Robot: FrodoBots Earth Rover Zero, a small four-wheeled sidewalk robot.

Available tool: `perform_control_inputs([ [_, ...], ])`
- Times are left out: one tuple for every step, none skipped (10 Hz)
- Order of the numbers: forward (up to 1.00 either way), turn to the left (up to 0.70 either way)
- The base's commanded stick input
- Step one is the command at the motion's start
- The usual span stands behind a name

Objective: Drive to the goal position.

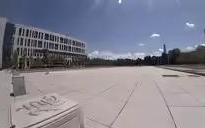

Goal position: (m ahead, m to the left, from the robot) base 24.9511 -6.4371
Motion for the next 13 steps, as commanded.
perform_control_inputs([
  [0.05, 0.0],
  [0.06, 0.0],
  [0.06, 0.0],
  [0.06, 0.0],
  [0.06, 0.0],
  [0.06, 0.0],
  [0.06, 0.0],
  [0.06, 0.0],
  [0.06, 0.0],
  [0.06, 0.0],
  [0.06, 0.0],
  [0.06, 0.0],
  [0.05, 0.0],
])
